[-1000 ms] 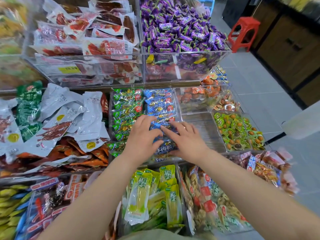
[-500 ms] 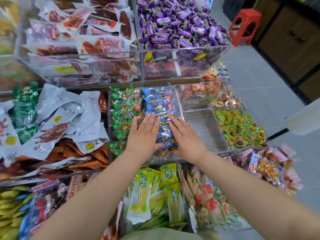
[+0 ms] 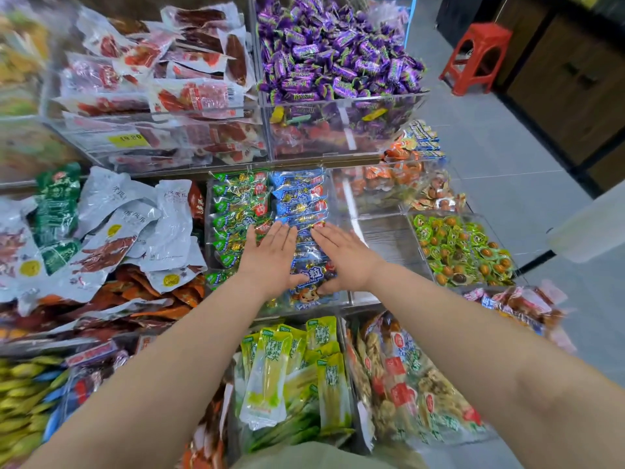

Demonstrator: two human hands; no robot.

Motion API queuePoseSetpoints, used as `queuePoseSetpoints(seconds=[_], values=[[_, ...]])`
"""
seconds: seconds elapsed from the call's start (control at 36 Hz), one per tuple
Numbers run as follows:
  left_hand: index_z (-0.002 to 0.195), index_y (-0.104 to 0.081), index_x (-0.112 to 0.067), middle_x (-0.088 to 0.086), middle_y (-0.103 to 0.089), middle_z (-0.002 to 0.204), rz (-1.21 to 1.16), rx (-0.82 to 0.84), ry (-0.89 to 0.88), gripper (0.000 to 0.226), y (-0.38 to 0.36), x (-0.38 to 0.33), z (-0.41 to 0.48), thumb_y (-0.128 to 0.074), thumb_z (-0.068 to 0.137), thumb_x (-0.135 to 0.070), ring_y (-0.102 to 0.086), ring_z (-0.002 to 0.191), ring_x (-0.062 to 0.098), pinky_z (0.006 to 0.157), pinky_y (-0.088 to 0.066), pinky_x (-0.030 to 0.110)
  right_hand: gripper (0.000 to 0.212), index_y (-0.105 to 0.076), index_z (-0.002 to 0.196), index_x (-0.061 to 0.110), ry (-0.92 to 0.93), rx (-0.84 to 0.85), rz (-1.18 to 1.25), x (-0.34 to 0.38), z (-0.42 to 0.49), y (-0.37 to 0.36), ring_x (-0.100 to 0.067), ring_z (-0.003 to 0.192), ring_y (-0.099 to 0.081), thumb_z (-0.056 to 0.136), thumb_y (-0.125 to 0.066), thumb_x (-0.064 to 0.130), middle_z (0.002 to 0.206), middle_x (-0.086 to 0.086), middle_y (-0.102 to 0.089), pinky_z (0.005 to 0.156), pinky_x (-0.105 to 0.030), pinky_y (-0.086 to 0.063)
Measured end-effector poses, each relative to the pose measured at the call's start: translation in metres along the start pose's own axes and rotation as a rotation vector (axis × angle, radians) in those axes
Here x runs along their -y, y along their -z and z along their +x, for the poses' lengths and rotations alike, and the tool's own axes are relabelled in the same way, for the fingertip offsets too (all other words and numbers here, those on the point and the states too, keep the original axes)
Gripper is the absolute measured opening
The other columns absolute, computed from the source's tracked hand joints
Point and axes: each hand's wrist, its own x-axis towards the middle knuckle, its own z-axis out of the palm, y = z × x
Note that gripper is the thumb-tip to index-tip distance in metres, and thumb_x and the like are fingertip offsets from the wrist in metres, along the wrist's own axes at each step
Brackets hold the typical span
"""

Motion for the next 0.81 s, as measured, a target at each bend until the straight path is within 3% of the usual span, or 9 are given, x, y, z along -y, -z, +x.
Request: queuePoseSetpoints(seconds=[0.19, 0.28, 0.36, 0.42, 0.5, 0.58, 0.64, 0.69, 0.81], values=[[0.154, -0.004, -0.018, 0.006, 0.008, 0.162, -0.183, -0.067, 0.013, 0.098, 0.011, -0.003, -0.022, -0.032, 0.083, -0.078, 0.013, 0.148, 0.021, 0.114, 0.009, 0.058, 0.066, -0.041, 0.141, 0.018, -0.038, -0.396, 0.505, 0.008, -0.035, 0.000, -0.020, 0.137, -0.024, 0.082, -0.069, 0.029, 0.145, -0.003, -0.038, 0.113, -0.029, -0.015], [0.150, -0.031, -0.020, 0.005, -0.021, 0.159, -0.451, -0.272, 0.028, 0.076, 0.013, -0.009, -0.041, -0.050, 0.089, -0.061, -0.008, 0.149, 0.023, 0.118, -0.002, 0.049, 0.041, -0.059, 0.124, 0.016, -0.157, -0.549, 0.683, 0.014, -0.053, -0.006, -0.015, 0.117, -0.044, 0.084, -0.068, 0.017, 0.122, -0.001, -0.054, 0.100, -0.022, -0.033], [0.114, -0.067, -0.010, 0.007, -0.065, 0.114, -0.756, -0.608, 0.052, 0.033, 0.012, -0.021, -0.065, -0.065, 0.088, -0.030, -0.056, 0.113, 0.028, 0.095, -0.038, 0.035, 0.022, -0.067, 0.104, 0.018, -0.326, -0.649, 0.925, 0.019, -0.071, -0.017, -0.002, 0.087, -0.054, 0.085, -0.065, 0.009, 0.097, 0.008, -0.056, 0.077, -0.008, -0.039], [0.088, -0.070, -0.016, 0.000, -0.066, 0.085, -0.913, -0.629, 0.028, 0.012, 0.010, -0.033, -0.082, -0.062, 0.086, -0.025, -0.059, 0.084, 0.022, 0.077, -0.042, 0.031, 0.020, -0.065, 0.093, 0.027, -0.448, -0.656, 1.035, 0.022, -0.087, -0.027, 0.000, 0.079, -0.055, 0.086, -0.062, 0.009, 0.087, 0.011, -0.060, 0.070, -0.008, -0.040], [0.069, -0.059, -0.027, -0.010, -0.056, 0.064, -1.124, -0.369, -0.028, 0.019, -0.001, -0.058, -0.102, -0.056, 0.088, -0.026, -0.050, 0.065, 0.016, 0.065, -0.040, 0.030, 0.019, -0.064, 0.089, 0.027, -0.631, -0.673, 1.161, 0.031, -0.117, -0.051, -0.004, 0.076, -0.057, 0.087, -0.062, 0.009, 0.081, 0.011, -0.062, 0.072, -0.013, -0.043], [0.080, -0.065, -0.016, 0.001, -0.061, 0.073, -1.229, -0.018, -0.005, 0.015, -0.025, -0.083, -0.110, -0.057, 0.092, -0.014, -0.054, 0.064, 0.015, 0.062, -0.041, 0.024, 0.018, -0.064, 0.088, 0.022, -0.869, -0.722, 1.322, 0.040, -0.155, -0.085, -0.008, 0.070, -0.057, 0.086, -0.059, 0.004, 0.078, 0.006, -0.063, 0.065, -0.016, -0.046], [0.089, -0.062, -0.012, 0.007, -0.061, 0.080, -1.305, 0.282, 0.116, 0.014, -0.047, -0.100, -0.115, -0.051, 0.096, -0.015, -0.054, 0.061, 0.013, 0.056, -0.041, 0.022, 0.019, -0.060, 0.081, 0.023, -1.038, -0.708, 1.426, 0.048, -0.187, -0.112, -0.008, 0.057, -0.052, 0.089, -0.057, 0.005, 0.070, 0.004, -0.058, 0.048, -0.015, -0.042], [0.089, -0.056, -0.013, 0.007, -0.057, 0.077, -1.401, 0.523, 0.296, 0.013, -0.071, -0.115, -0.122, -0.047, 0.098, -0.016, -0.051, 0.057, 0.013, 0.054, -0.037, 0.022, 0.021, -0.056, 0.077, 0.021, -1.196, -0.660, 1.477, 0.058, -0.222, -0.141, -0.011, 0.058, -0.049, 0.091, -0.054, 0.007, 0.069, 0.001, -0.055, 0.049, -0.020, -0.039], [0.085, -0.049, -0.016, 0.004, -0.052, 0.072, -1.321, 0.720, 0.379, 0.016, -0.123, -0.135, -0.137, -0.042, 0.099, -0.019, -0.048, 0.055, 0.014, 0.051, -0.032, 0.024, 0.022, -0.051, 0.073, 0.019, -1.487, -0.587, 1.553, 0.094, -0.303, -0.204, -0.012, 0.061, -0.044, 0.093, -0.047, 0.009, 0.069, -0.005, -0.048, 0.056, -0.023, -0.033]])
